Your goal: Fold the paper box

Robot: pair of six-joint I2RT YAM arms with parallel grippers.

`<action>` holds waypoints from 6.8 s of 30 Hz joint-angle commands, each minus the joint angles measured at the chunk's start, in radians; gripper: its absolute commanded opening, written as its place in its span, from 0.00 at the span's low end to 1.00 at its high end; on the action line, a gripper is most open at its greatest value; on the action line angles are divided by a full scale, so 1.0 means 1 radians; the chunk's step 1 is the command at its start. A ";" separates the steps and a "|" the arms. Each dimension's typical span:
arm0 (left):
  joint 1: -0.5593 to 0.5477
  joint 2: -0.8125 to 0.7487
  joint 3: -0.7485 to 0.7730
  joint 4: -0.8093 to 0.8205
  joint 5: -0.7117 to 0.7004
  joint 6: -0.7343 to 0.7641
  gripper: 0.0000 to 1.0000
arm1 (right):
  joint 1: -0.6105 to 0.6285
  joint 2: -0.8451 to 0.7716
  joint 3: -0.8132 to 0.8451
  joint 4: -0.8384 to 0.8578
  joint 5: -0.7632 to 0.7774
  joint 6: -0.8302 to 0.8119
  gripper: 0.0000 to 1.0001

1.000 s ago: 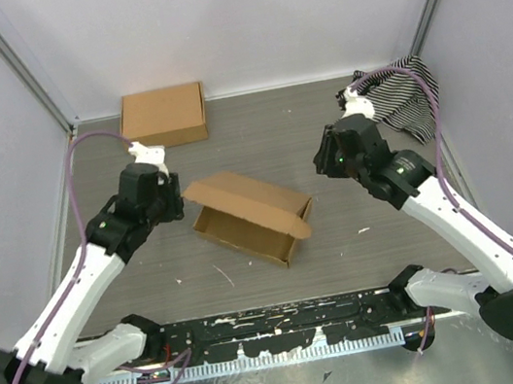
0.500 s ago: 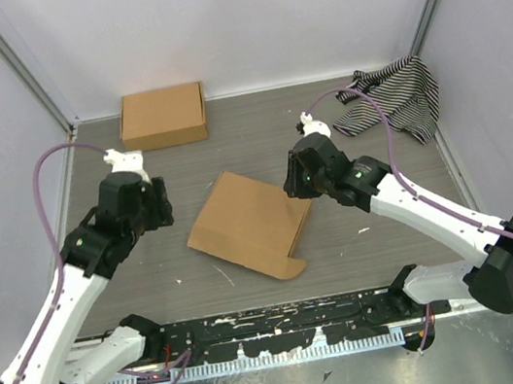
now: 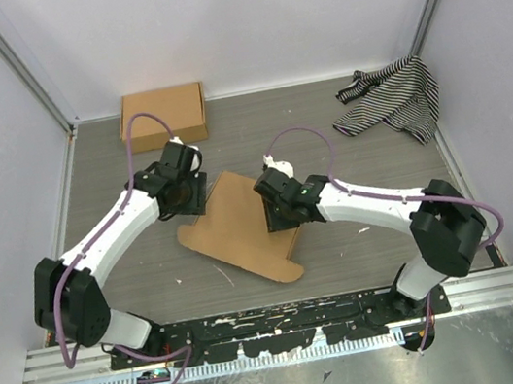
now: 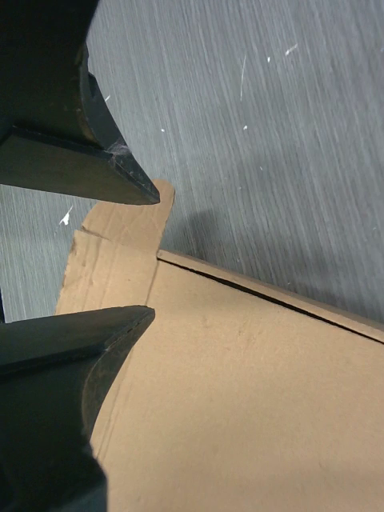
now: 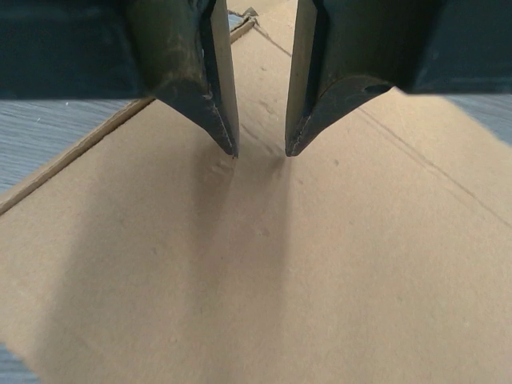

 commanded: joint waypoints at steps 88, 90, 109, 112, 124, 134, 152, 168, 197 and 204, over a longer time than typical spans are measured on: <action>0.031 0.412 0.205 0.189 0.292 -0.253 0.77 | -0.528 -0.032 -0.106 0.300 -0.297 -0.439 1.00; 0.030 0.421 0.209 0.188 0.304 -0.253 0.76 | -0.528 -0.032 -0.112 0.306 -0.318 -0.439 1.00; 0.008 0.409 0.209 0.106 0.393 -0.241 0.59 | -0.528 -0.048 -0.068 0.206 -0.420 -0.419 0.77; 0.008 0.412 0.241 0.045 0.387 -0.226 0.58 | -0.528 -0.048 -0.041 0.159 -0.417 -0.415 0.72; 0.008 0.430 0.342 -0.117 0.423 -0.210 0.53 | -0.528 -0.022 0.073 0.001 -0.447 -0.381 0.61; 0.008 0.470 0.427 -0.232 0.440 -0.177 0.53 | -0.529 0.011 0.103 -0.053 -0.441 -0.388 0.61; 0.008 0.509 0.479 -0.328 0.463 -0.156 0.53 | -0.529 0.089 0.244 -0.218 -0.487 -0.350 0.58; 0.009 0.545 0.506 -0.352 0.470 -0.150 0.53 | -0.529 0.128 0.232 -0.245 -0.492 -0.375 0.60; 0.009 0.422 0.362 -0.142 0.355 -0.178 0.47 | -0.528 -0.102 0.018 0.020 -0.220 -0.353 0.67; 0.009 0.349 0.434 -0.245 0.315 -0.166 0.50 | -0.516 -0.222 -0.031 -0.005 -0.242 -0.326 0.49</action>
